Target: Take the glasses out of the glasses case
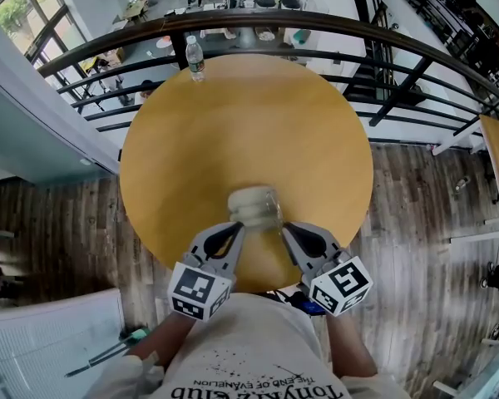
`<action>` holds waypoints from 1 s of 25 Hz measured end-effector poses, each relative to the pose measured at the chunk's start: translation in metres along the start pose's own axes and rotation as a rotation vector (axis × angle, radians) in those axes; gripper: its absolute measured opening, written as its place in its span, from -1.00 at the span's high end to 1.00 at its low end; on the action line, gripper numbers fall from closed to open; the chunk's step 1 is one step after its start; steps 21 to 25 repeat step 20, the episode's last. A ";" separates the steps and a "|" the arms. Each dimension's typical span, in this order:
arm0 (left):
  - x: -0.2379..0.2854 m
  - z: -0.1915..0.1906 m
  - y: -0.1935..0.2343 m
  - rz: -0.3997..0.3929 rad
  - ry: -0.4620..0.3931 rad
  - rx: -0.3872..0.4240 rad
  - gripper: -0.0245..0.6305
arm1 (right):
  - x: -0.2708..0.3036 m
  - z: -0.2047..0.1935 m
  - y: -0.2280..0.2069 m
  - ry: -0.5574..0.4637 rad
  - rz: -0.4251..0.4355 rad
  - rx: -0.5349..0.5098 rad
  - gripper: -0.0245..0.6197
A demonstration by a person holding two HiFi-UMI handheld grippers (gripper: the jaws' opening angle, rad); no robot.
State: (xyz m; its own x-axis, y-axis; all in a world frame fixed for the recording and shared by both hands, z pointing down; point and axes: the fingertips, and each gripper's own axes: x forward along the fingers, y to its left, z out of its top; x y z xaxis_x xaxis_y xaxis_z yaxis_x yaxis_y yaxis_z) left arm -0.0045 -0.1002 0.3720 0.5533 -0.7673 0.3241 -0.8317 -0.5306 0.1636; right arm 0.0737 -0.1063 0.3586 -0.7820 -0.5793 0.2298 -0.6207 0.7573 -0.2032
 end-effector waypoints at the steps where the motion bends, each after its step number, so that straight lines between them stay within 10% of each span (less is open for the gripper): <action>1: -0.001 0.001 -0.001 0.000 -0.001 0.000 0.85 | 0.000 0.000 0.000 -0.001 0.000 0.002 0.82; 25: -0.014 0.004 -0.008 -0.016 -0.013 -0.005 0.85 | -0.004 0.002 0.014 0.003 0.015 0.002 0.82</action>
